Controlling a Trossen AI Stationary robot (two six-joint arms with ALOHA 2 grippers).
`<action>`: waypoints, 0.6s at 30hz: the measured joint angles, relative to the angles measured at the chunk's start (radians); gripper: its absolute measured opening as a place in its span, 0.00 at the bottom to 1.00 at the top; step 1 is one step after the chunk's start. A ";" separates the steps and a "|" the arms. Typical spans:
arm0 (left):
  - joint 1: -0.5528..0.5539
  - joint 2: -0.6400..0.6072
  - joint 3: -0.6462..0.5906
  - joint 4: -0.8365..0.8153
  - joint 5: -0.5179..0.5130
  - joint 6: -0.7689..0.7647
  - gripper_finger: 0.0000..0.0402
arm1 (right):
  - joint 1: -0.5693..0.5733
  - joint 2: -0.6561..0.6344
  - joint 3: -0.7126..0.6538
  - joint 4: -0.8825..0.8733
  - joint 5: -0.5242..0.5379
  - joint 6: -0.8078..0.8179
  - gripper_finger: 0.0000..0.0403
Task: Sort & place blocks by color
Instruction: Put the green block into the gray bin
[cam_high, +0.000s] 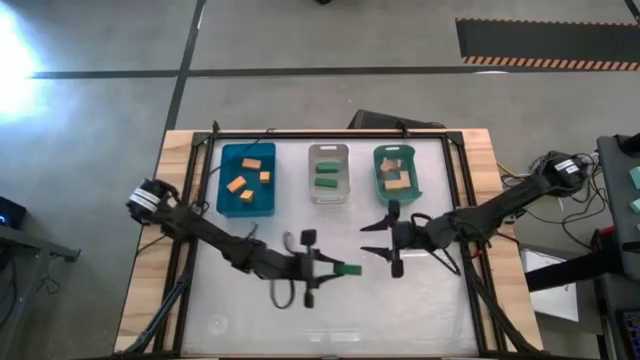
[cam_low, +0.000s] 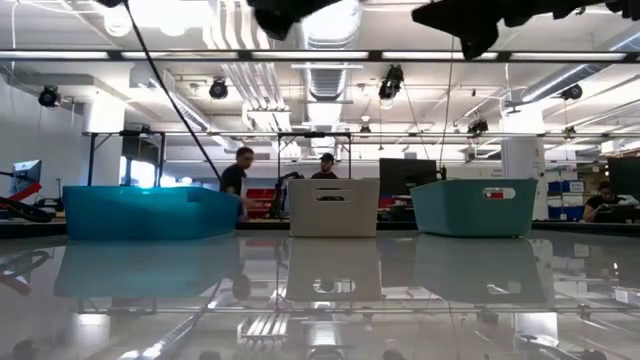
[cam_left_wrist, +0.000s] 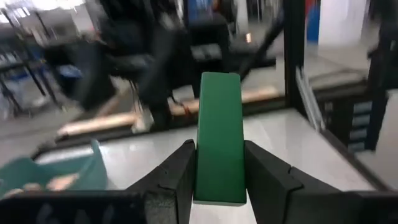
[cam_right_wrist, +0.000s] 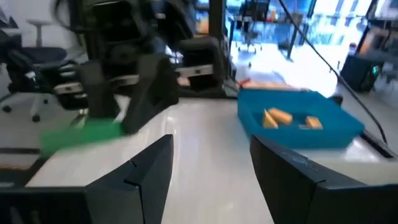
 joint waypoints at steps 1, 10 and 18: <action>-0.001 -0.014 -0.039 0.068 -0.001 0.010 0.26 | 0.000 0.018 -0.002 0.033 -0.001 -0.017 0.51; 0.001 -0.070 -0.244 0.504 -0.003 0.094 0.26 | 0.000 0.216 -0.002 0.466 -0.104 -0.153 0.51; 0.005 -0.070 -0.241 0.531 -0.001 0.122 0.26 | -0.003 0.407 -0.002 0.877 -0.105 -0.271 0.51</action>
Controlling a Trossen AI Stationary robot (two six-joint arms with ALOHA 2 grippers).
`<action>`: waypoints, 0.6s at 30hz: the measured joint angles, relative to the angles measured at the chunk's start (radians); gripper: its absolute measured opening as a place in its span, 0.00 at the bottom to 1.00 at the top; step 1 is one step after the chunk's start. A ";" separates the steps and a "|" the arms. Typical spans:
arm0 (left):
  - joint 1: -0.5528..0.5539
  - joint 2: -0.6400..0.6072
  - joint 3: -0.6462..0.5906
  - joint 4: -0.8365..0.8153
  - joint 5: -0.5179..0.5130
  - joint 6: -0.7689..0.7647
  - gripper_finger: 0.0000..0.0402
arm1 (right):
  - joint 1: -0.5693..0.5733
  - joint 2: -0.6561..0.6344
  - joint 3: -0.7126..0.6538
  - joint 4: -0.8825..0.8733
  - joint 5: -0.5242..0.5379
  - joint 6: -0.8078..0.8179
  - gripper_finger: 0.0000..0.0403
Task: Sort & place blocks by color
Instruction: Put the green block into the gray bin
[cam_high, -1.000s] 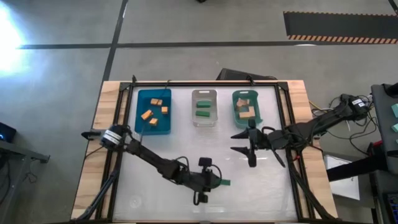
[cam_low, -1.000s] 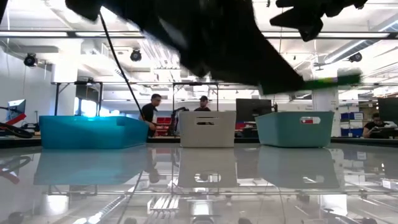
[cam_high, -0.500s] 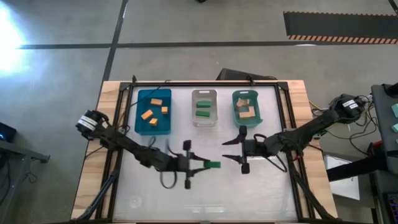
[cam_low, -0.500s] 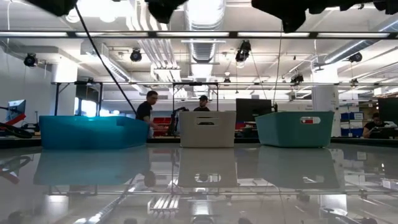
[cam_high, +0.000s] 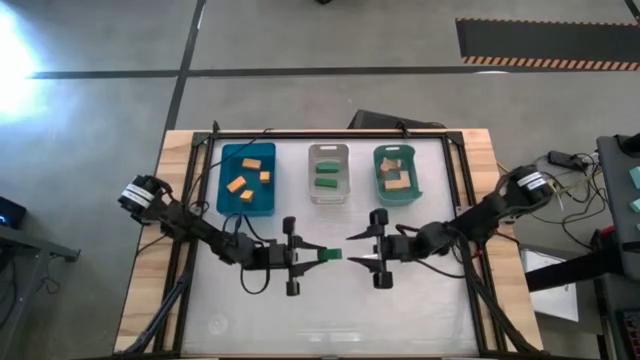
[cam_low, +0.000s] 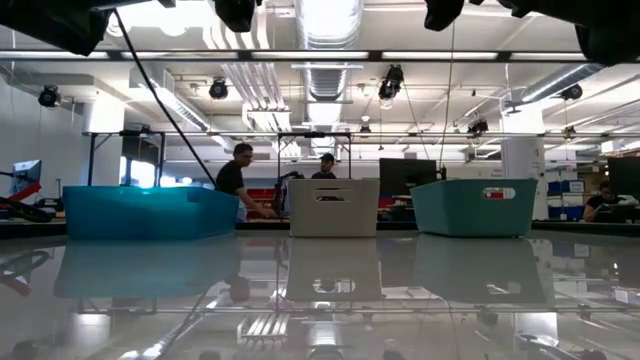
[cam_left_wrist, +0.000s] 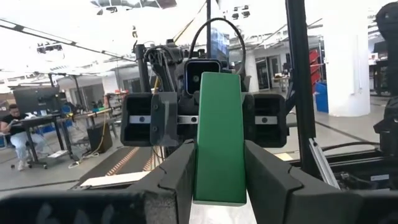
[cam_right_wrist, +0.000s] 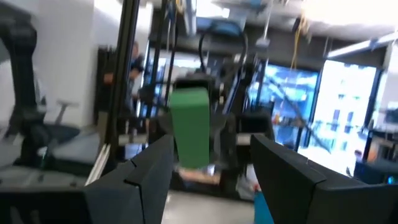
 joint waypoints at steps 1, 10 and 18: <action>0.000 0.000 0.000 0.000 0.000 0.000 0.26 | 0.000 0.017 0.000 0.047 0.001 -0.011 0.51; 0.017 0.000 0.006 0.000 0.000 0.000 0.26 | -0.012 0.119 0.080 0.144 -0.006 -0.046 0.51; 0.020 0.000 0.008 0.001 0.001 -0.003 0.26 | -0.042 0.167 0.143 0.134 -0.009 -0.041 0.51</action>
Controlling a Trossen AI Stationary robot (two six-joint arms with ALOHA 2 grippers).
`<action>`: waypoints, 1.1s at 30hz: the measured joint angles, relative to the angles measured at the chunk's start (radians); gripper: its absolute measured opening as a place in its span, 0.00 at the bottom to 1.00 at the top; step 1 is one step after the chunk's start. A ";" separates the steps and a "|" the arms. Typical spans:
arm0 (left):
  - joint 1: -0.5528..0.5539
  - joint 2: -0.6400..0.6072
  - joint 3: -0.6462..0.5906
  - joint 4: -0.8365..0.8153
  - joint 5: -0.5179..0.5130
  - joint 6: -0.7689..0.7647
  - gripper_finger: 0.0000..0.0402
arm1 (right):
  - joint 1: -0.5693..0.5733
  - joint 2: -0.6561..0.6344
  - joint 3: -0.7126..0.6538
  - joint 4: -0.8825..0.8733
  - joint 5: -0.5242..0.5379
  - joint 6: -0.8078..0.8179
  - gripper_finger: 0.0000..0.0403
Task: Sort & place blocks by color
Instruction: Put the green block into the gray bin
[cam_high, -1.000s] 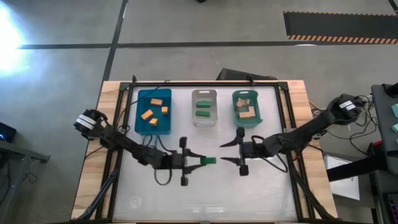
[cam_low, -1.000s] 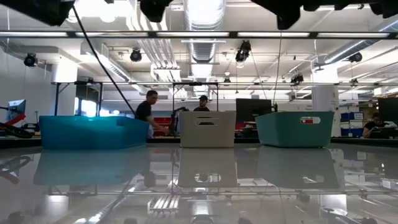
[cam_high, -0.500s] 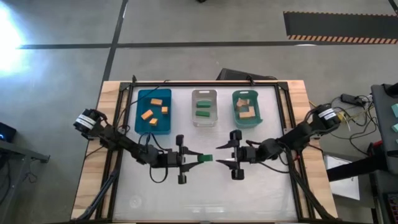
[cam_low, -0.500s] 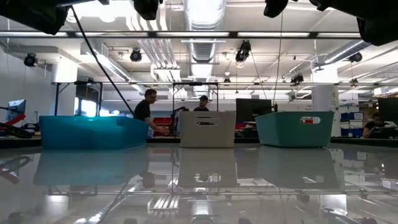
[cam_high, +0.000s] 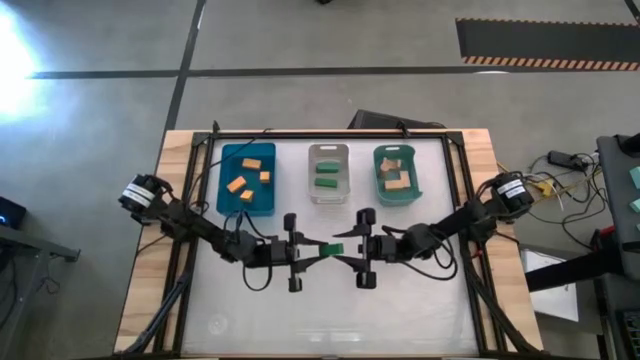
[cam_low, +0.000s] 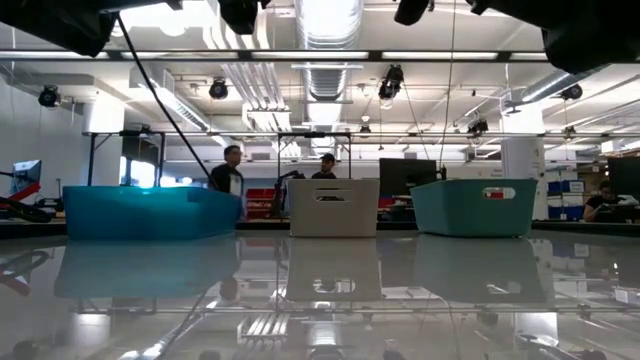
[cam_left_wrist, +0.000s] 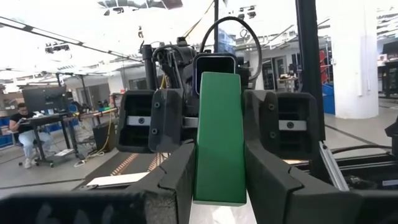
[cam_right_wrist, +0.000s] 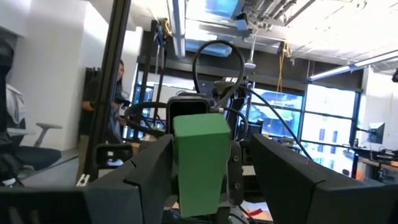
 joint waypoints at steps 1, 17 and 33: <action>0.001 0.000 0.000 0.000 0.000 0.000 0.26 | -0.004 0.001 0.005 -0.007 -0.005 0.000 0.51; 0.000 0.000 -0.002 -0.002 0.001 -0.005 0.27 | -0.019 -0.018 0.019 -0.078 -0.082 -0.001 0.23; -0.001 -0.119 -0.096 -0.085 -0.168 0.087 0.55 | -0.164 -0.316 0.194 -1.172 0.116 0.194 0.23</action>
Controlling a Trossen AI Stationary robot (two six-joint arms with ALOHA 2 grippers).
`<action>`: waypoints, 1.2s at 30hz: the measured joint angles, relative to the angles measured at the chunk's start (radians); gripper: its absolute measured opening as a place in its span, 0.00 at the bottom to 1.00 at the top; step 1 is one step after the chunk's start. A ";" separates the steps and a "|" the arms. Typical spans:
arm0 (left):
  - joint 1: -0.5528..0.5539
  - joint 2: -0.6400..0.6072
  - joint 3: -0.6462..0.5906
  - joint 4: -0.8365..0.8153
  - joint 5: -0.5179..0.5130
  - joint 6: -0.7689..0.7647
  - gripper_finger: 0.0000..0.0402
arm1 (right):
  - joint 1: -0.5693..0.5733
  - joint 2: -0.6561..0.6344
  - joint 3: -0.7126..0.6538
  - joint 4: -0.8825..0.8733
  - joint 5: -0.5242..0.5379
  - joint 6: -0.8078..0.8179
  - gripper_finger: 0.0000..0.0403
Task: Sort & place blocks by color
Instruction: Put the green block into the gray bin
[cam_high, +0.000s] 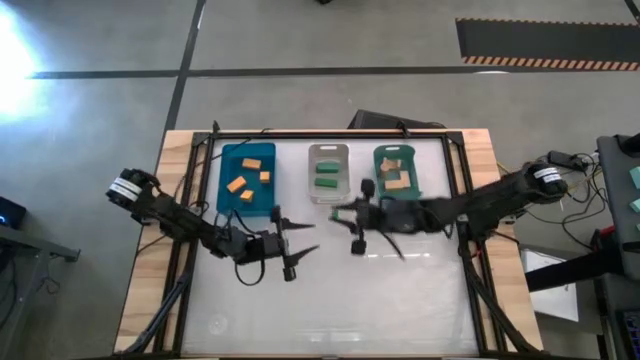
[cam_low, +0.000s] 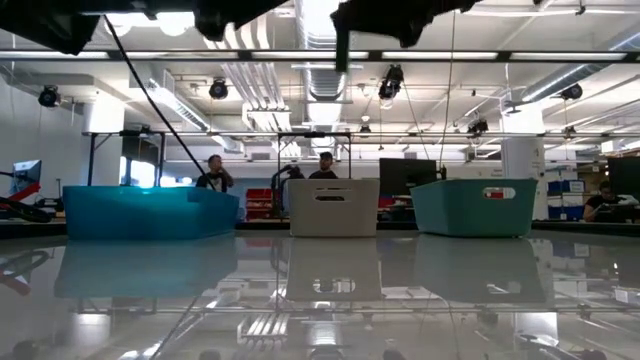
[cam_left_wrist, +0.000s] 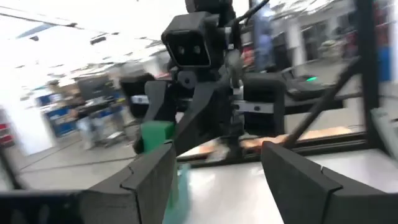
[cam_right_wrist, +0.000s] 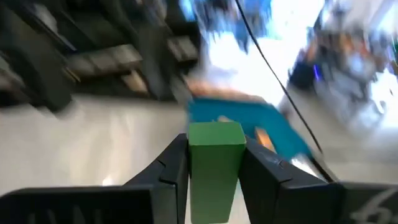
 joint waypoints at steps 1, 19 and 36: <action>0.000 -0.022 -0.017 -0.005 -0.024 0.004 0.55 | -0.029 -0.007 0.035 -0.116 0.000 0.021 0.23; 0.020 -0.257 -0.175 0.007 -0.100 0.073 0.56 | -0.552 0.338 0.410 -0.536 -0.191 -0.016 0.23; 0.019 -0.260 -0.177 0.003 -0.100 0.067 0.56 | -0.637 0.632 0.655 -0.687 -0.183 -0.041 0.27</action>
